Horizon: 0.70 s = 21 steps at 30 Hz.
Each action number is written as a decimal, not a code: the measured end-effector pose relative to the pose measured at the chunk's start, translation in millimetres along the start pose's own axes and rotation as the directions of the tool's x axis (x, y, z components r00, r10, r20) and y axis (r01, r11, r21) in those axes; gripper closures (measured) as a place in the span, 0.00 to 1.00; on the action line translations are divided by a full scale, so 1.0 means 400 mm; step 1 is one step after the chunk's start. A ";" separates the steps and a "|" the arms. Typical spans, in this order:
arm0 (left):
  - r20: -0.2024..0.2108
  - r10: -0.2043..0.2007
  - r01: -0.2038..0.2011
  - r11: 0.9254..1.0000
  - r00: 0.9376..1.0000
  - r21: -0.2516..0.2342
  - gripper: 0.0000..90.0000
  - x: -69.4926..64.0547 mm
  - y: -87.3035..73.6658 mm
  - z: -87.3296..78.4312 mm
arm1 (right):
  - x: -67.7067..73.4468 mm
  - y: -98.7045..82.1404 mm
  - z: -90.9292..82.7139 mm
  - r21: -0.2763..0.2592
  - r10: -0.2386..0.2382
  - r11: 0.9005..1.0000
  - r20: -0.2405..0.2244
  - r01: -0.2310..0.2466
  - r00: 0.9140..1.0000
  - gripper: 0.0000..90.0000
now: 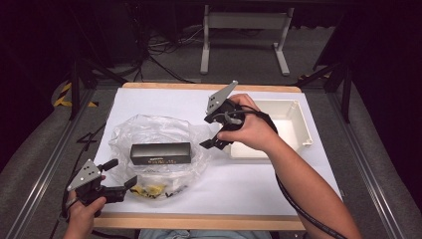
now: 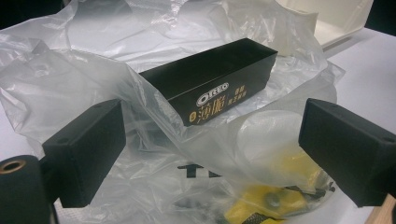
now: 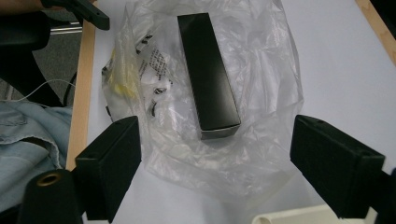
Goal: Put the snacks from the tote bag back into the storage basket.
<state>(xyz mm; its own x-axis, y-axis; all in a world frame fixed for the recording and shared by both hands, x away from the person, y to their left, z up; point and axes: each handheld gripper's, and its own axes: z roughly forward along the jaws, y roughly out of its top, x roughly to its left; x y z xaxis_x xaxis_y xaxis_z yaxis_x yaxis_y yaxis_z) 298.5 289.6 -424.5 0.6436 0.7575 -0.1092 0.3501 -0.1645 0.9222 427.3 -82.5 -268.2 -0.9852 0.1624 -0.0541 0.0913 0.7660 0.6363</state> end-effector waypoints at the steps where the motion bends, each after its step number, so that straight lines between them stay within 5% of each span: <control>1: 0.000 0.000 0.000 1.000 1.000 0.000 0.09 0.000 0.000 0.000 | -0.003 0.002 0.011 -0.001 -0.003 1.000 -0.007 0.003 1.000 0.17; 21: -0.001 -0.009 0.009 1.000 1.000 -0.009 0.09 0.005 0.000 -0.003 | -0.037 0.007 0.209 0.044 -0.024 0.999 -0.077 0.027 0.997 0.15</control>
<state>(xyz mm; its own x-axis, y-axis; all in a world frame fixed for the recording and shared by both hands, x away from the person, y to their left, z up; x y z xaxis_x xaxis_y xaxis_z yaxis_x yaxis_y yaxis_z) 298.9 291.8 -424.1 0.6401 0.7594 -0.1169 0.3494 -0.1523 0.9245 454.2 -30.7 -330.2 -0.9953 0.0959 -0.0099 0.0708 0.7969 0.5999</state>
